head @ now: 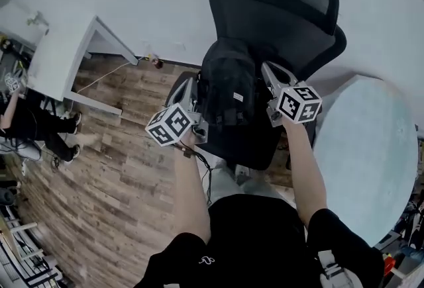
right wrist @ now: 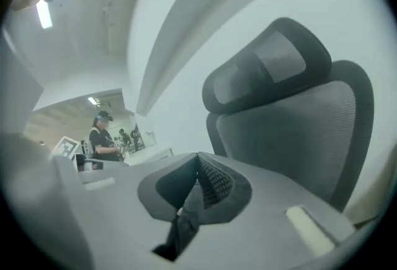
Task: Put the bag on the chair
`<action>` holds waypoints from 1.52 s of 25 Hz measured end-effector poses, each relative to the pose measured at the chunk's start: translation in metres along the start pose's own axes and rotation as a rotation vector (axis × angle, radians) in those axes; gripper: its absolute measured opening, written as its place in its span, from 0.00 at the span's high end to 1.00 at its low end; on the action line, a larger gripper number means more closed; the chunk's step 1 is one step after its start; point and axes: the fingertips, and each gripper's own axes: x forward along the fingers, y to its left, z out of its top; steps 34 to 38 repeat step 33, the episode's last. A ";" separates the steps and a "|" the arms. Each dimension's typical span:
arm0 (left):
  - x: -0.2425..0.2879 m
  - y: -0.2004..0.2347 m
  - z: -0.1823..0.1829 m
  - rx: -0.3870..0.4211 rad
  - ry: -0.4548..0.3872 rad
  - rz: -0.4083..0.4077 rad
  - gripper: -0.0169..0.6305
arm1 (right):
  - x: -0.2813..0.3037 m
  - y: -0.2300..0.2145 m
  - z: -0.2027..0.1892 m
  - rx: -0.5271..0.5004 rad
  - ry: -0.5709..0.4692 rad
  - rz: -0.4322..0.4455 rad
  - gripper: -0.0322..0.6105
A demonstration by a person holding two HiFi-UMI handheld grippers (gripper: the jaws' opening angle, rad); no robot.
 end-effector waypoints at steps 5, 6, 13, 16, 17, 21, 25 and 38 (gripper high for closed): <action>-0.062 -0.054 0.014 0.139 -0.138 0.041 0.98 | -0.053 0.026 0.027 0.024 -0.063 -0.003 0.94; -0.067 -0.065 0.009 0.178 -0.131 0.051 0.98 | -0.063 0.029 0.025 0.031 -0.064 -0.012 0.94; -0.072 -0.097 -0.009 0.365 -0.095 0.101 0.98 | -0.077 0.059 0.016 -0.184 -0.005 -0.015 0.94; -0.073 -0.107 -0.006 0.430 -0.093 0.120 0.98 | -0.079 0.063 0.019 -0.184 -0.017 -0.003 0.94; -0.073 -0.108 -0.004 0.456 -0.091 0.131 0.98 | -0.077 0.065 0.020 -0.186 -0.020 0.001 0.94; -0.081 -0.101 -0.004 0.503 -0.085 0.186 0.98 | -0.074 0.071 0.017 -0.194 -0.029 0.015 0.94; -0.088 -0.089 -0.005 0.516 -0.076 0.226 0.98 | -0.069 0.077 0.009 -0.194 -0.035 0.037 0.94; -0.086 -0.069 0.006 0.500 -0.060 0.252 0.98 | -0.040 0.086 0.006 -0.193 -0.022 0.059 0.94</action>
